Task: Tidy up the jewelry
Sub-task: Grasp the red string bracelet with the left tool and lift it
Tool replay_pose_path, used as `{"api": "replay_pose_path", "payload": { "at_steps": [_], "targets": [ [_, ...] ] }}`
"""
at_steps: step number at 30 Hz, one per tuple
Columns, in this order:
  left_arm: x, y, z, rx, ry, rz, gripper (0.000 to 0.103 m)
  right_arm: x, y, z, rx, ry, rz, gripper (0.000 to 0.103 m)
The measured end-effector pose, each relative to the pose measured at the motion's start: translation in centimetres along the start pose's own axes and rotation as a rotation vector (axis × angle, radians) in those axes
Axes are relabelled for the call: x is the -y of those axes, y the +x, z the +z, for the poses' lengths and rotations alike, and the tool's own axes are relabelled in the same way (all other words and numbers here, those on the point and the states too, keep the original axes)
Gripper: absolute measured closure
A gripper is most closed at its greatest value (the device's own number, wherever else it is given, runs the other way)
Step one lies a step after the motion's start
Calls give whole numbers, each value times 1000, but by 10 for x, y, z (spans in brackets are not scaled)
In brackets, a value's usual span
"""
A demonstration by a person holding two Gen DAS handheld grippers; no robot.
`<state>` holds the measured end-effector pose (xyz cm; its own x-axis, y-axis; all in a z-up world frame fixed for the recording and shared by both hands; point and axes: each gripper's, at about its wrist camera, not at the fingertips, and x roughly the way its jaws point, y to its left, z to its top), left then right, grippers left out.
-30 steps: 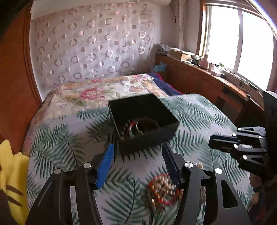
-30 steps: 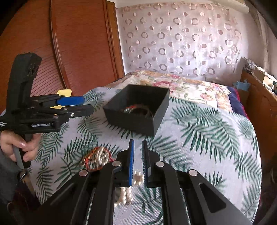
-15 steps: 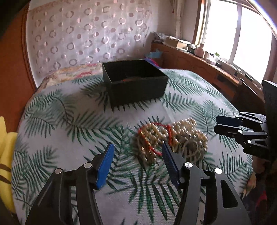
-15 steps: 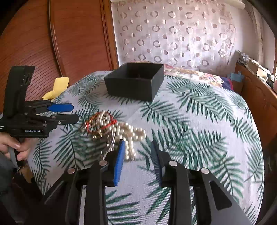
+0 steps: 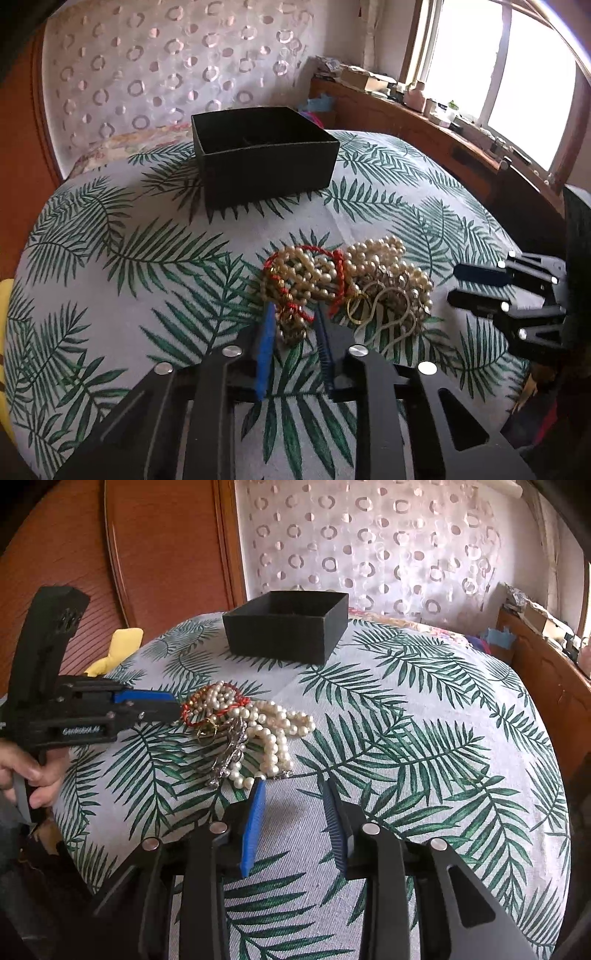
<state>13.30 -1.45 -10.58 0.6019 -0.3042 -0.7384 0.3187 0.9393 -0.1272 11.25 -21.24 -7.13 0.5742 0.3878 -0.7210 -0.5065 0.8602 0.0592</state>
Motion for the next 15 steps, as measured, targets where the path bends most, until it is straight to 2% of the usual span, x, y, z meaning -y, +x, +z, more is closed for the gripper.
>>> {"api": "replay_pose_path", "payload": {
  "at_steps": [6,15],
  "targets": [
    [-2,13,10,-14,-6,16,89,0,0,0,2,1,1,68],
    [-1,24,20,-25,-5,41,89,1,0,-1,5,-1,-2,68]
  ]
}}
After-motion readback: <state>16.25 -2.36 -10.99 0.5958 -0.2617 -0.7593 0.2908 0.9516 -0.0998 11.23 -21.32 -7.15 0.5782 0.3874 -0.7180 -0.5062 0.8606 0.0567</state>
